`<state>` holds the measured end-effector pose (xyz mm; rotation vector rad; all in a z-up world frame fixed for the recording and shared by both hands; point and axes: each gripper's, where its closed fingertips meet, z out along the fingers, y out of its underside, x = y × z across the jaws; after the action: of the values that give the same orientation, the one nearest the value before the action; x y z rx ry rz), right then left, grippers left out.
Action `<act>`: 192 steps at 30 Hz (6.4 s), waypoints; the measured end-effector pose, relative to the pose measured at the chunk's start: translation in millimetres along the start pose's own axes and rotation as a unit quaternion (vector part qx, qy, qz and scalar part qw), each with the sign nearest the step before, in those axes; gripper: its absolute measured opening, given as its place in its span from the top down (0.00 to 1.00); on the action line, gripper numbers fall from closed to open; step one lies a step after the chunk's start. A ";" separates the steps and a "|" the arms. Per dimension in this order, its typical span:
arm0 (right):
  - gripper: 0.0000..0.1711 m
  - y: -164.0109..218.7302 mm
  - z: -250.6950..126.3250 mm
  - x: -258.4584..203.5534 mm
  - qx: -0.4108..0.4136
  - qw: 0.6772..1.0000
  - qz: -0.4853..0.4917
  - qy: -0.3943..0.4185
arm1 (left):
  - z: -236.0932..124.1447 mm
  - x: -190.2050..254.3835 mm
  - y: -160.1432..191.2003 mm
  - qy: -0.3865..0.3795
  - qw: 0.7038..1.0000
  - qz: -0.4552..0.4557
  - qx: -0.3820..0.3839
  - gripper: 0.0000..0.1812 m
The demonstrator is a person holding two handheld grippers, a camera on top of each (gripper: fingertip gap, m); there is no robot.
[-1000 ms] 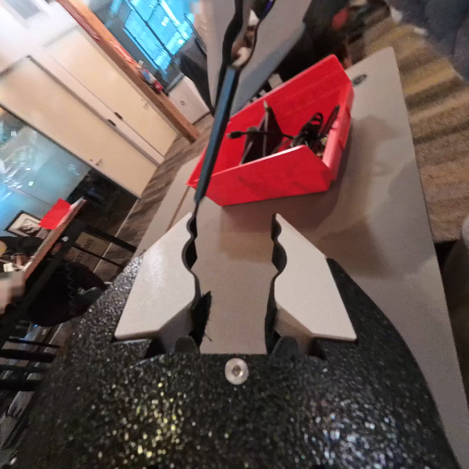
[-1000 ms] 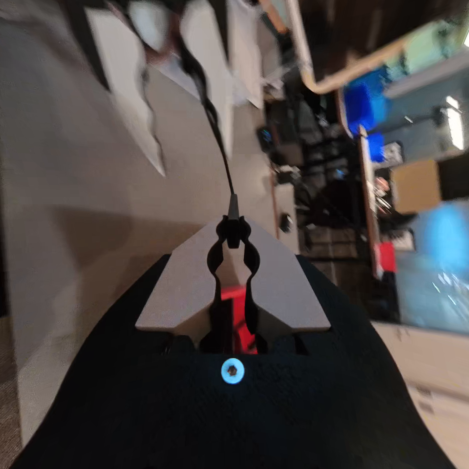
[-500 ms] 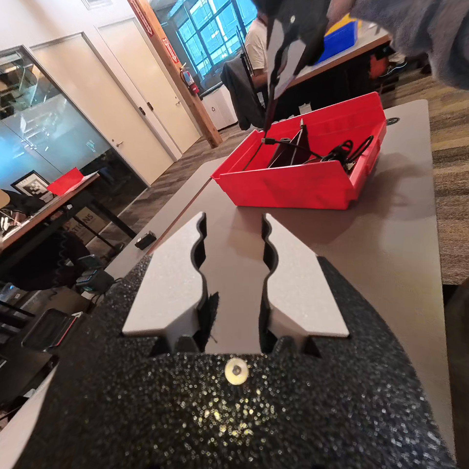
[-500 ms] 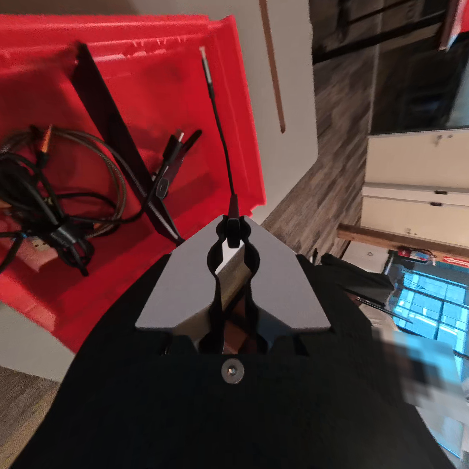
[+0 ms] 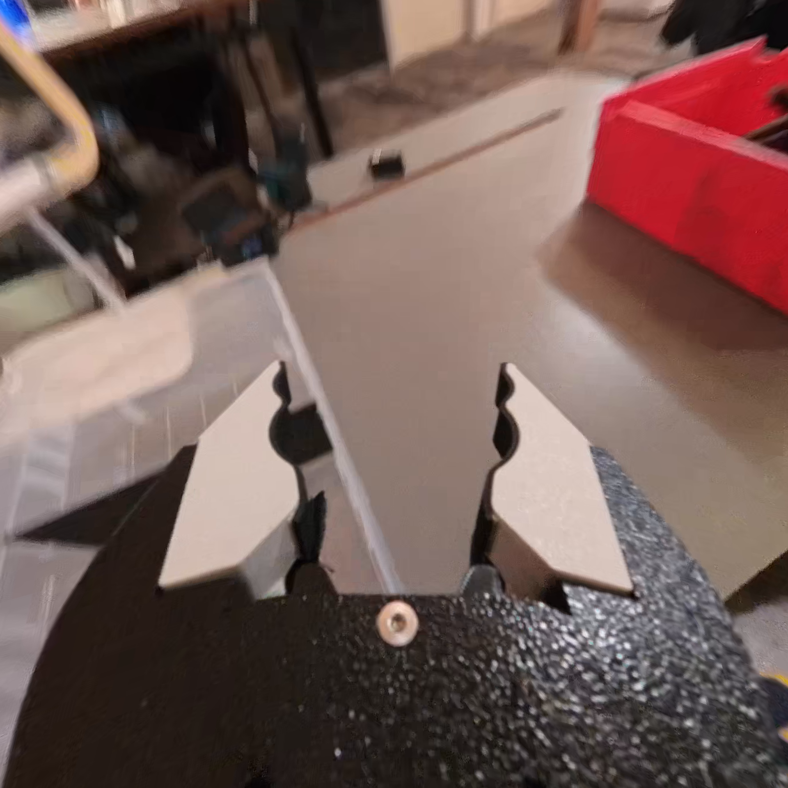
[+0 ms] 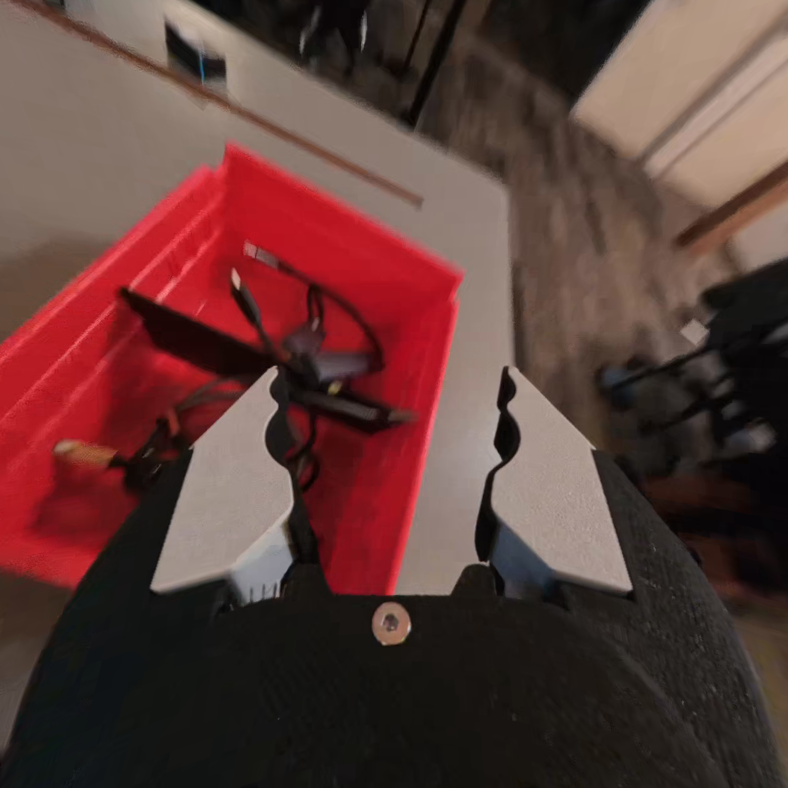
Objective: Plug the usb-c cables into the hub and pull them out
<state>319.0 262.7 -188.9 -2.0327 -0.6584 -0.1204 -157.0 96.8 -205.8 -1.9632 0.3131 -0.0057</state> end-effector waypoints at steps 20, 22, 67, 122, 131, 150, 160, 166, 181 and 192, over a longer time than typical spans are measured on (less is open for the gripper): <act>0.96 113.4 29.8 -25.2 -0.193 0.976 0.082 -0.065 | 15.2 -39.7 106.5 -0.073 0.967 0.013 -0.246 0.91; 0.96 107.0 32.7 -35.1 -0.180 0.977 0.083 -0.076 | 6.9 -45.7 101.9 -0.082 0.971 0.018 -0.225 0.92; 0.63 -18.3 -100.0 -24.6 0.326 0.919 0.194 0.106 | 28.9 238.8 -90.9 0.308 0.914 0.261 0.031 0.93; 0.44 67.1 -32.1 -121.1 0.034 0.979 0.167 0.112 | 23.5 -68.2 86.8 -0.040 0.994 -0.018 -0.104 0.70; 0.95 100.4 -25.2 -56.4 -0.003 0.982 0.165 0.088 | 20.5 -88.1 92.5 -0.038 0.994 -0.067 -0.083 0.98; 0.94 110.7 -27.0 -3.5 -0.010 0.999 0.014 -0.030 | -89.4 -193.9 154.1 -0.205 0.960 -0.145 -0.126 0.98; 0.74 -25.2 -107.1 -61.5 0.237 0.970 0.011 0.056 | -105.1 -176.5 25.1 -0.153 0.984 -0.050 0.076 0.58; 0.74 -103.4 -78.3 -238.3 0.323 0.929 -0.116 -0.138 | 0.9 -121.8 -1.7 0.057 0.993 0.019 -0.106 0.73; 0.80 -101.0 5.7 -295.0 0.426 0.888 -0.164 -0.058 | 75.8 -132.5 94.4 0.122 0.840 0.017 -0.528 0.89; 0.80 -96.9 2.7 -270.4 0.436 0.892 -0.073 -0.093 | 56.1 -117.5 -83.2 0.052 0.964 0.113 -0.234 0.89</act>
<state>40.6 194.3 -207.7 -1.1296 -0.7999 0.2523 -244.1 204.2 -136.9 -2.3862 0.6557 0.1237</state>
